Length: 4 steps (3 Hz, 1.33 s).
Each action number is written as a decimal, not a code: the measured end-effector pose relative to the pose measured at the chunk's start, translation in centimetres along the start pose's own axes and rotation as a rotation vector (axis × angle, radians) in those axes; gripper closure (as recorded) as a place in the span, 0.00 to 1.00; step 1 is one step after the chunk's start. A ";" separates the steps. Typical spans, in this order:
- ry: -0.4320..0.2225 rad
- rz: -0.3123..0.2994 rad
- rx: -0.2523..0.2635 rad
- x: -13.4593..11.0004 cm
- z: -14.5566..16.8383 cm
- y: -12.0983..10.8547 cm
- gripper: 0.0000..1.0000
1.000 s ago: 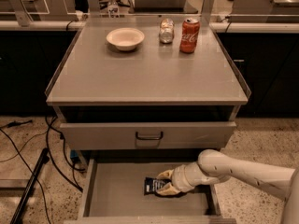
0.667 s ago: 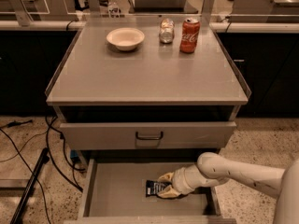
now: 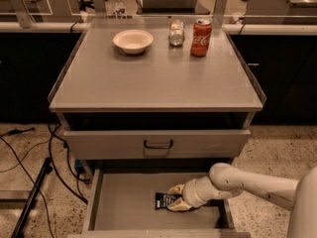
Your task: Place rxbar blueberry into middle drawer
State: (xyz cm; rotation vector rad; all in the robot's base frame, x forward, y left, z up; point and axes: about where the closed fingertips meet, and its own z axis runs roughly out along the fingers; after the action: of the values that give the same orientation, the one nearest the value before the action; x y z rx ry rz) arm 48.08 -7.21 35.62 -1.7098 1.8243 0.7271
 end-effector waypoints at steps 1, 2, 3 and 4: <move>0.000 0.000 0.000 0.0 0.0 0.0 0.58; 0.000 0.000 0.000 0.0 0.0 0.0 0.28; 0.000 0.000 0.000 0.0 0.0 0.0 0.03; 0.000 0.000 0.000 0.0 0.0 0.0 0.00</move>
Offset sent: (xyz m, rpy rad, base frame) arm 0.0000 0.0000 0.0000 0.0000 0.0000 0.0000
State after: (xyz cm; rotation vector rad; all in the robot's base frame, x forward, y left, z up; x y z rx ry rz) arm 48.07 -7.20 35.61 -1.7099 1.8242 0.7274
